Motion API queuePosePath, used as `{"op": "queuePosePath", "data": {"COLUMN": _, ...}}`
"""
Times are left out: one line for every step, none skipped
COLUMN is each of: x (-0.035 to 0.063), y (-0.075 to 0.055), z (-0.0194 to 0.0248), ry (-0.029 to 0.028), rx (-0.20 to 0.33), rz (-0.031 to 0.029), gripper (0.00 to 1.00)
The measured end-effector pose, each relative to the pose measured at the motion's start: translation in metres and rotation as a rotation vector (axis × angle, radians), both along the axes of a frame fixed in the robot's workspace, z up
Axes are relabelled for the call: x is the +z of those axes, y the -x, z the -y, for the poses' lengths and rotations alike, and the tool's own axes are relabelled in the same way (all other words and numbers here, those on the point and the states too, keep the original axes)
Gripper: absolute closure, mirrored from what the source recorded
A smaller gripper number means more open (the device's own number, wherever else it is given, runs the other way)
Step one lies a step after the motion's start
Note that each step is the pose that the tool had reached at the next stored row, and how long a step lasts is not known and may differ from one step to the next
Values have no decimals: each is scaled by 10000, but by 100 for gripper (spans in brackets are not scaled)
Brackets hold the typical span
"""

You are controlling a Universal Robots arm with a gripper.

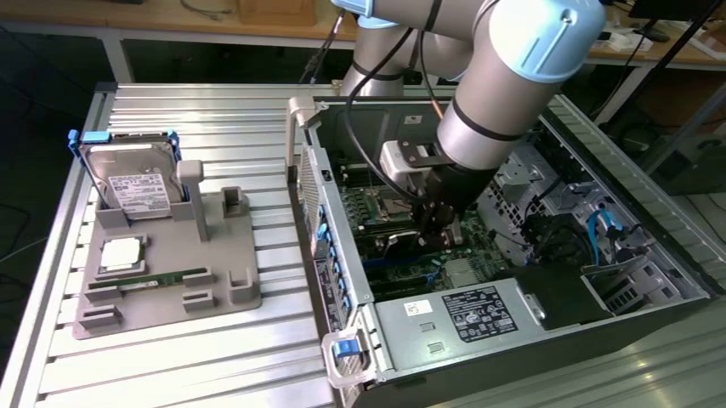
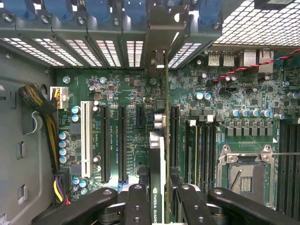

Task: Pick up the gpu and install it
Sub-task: 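Insert the gpu into the slot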

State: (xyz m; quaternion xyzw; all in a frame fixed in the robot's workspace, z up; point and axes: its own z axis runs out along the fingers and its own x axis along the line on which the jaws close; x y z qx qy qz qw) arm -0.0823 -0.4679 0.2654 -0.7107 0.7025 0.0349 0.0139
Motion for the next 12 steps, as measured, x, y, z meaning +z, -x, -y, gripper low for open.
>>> {"op": "queuePosePath", "data": {"x": 0, "y": 0, "z": 6, "ry": 1, "rx": 1, "rz": 0, "gripper": 73}}
{"op": "queuePosePath", "data": {"x": 0, "y": 0, "z": 5, "ry": 0, "rx": 0, "rz": 0, "gripper": 73}}
{"op": "queuePosePath", "data": {"x": 0, "y": 0, "z": 5, "ry": 0, "rx": -1, "rz": 0, "gripper": 73}}
{"op": "queuePosePath", "data": {"x": 0, "y": 0, "z": 5, "ry": 0, "rx": -1, "rz": 0, "gripper": 73}}
{"op": "queuePosePath", "data": {"x": 0, "y": 0, "z": 5, "ry": 1, "rx": 0, "rz": 0, "gripper": 73}}
{"op": "queuePosePath", "data": {"x": 0, "y": 0, "z": 5, "ry": 0, "rx": -1, "rz": 0, "gripper": 73}}
{"op": "queuePosePath", "data": {"x": 0, "y": 1, "z": 5, "ry": 0, "rx": -1, "rz": 0, "gripper": 73}}
{"op": "queuePosePath", "data": {"x": 0, "y": 0, "z": 5, "ry": 0, "rx": -1, "rz": 0, "gripper": 73}}
{"op": "queuePosePath", "data": {"x": 0, "y": 0, "z": 5, "ry": 2, "rx": -1, "rz": -1, "gripper": 73}}
{"op": "queuePosePath", "data": {"x": 0, "y": 0, "z": 4, "ry": 15, "rx": -1, "rz": -1, "gripper": 73}}
{"op": "queuePosePath", "data": {"x": 1, "y": 1, "z": -2, "ry": 61, "rx": -1, "rz": -1, "gripper": 73}}
{"op": "queuePosePath", "data": {"x": 0, "y": 1, "z": -10, "ry": 148, "rx": -2, "rz": -2, "gripper": 73}}
